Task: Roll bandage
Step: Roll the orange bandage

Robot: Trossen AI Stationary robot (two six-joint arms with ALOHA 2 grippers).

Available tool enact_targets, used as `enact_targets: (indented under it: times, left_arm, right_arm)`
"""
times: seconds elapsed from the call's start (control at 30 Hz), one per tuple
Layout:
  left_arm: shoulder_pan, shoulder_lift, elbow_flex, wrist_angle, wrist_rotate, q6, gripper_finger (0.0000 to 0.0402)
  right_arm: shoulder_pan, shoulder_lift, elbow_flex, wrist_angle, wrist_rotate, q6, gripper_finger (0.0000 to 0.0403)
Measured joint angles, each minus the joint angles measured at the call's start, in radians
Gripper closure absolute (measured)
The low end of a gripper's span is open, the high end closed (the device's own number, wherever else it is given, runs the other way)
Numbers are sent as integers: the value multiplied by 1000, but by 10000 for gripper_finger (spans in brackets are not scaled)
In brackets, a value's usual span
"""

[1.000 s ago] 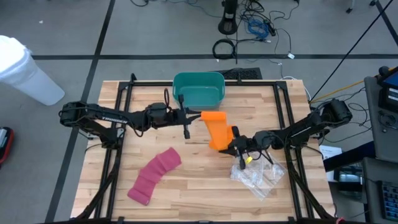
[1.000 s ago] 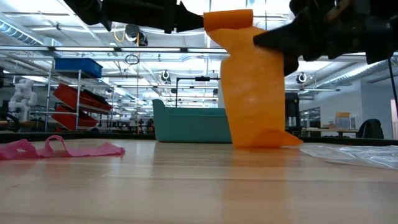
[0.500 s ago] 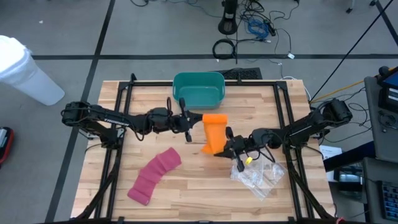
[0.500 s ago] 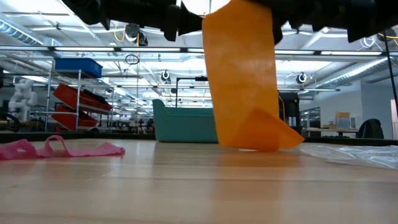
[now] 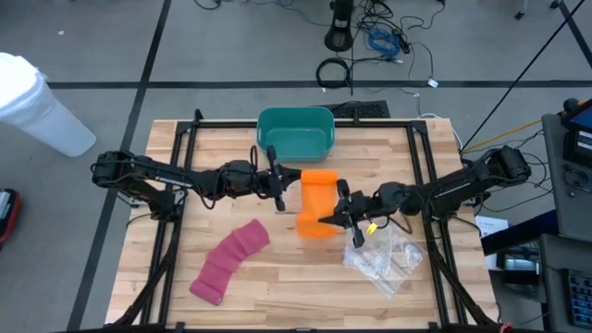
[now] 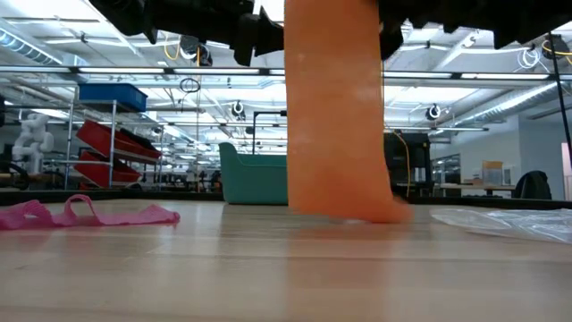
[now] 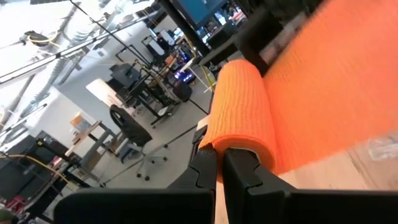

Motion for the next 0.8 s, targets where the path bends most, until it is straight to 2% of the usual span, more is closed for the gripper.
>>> enact_targets:
  times: [0.1, 0.17, 0.4, 0.5, 0.63, 0.73, 0.8]
  left_arm:
    - [-12, 0, 0, 8, 0, 3, 398]
    - [-20, 0, 0, 25, 0, 3, 398]
    - [-65, -5, 0, 67, -8, 18, 398]
    - [-89, -7, 0, 70, -40, 48, 398]
    - [-117, -10, 0, 100, -78, 55, 398]
    - [-135, -18, 5, 107, -97, 53, 398]
    - [-143, -18, 17, 113, -105, 48, 398]
  right_arm:
    - [19, 8, 0, -132, 15, 26, 370]
    - [40, 10, -1, -212, 60, 30, 342]
    - [104, 10, -2, -257, 324, 7, 228]
    - [109, 9, -47, -188, 394, 0, 199]
    - [96, 9, -177, 3, 475, 29, 184]
    - [82, 10, -294, 185, 475, 46, 185]
    - [81, 10, -351, 294, 425, 47, 186]
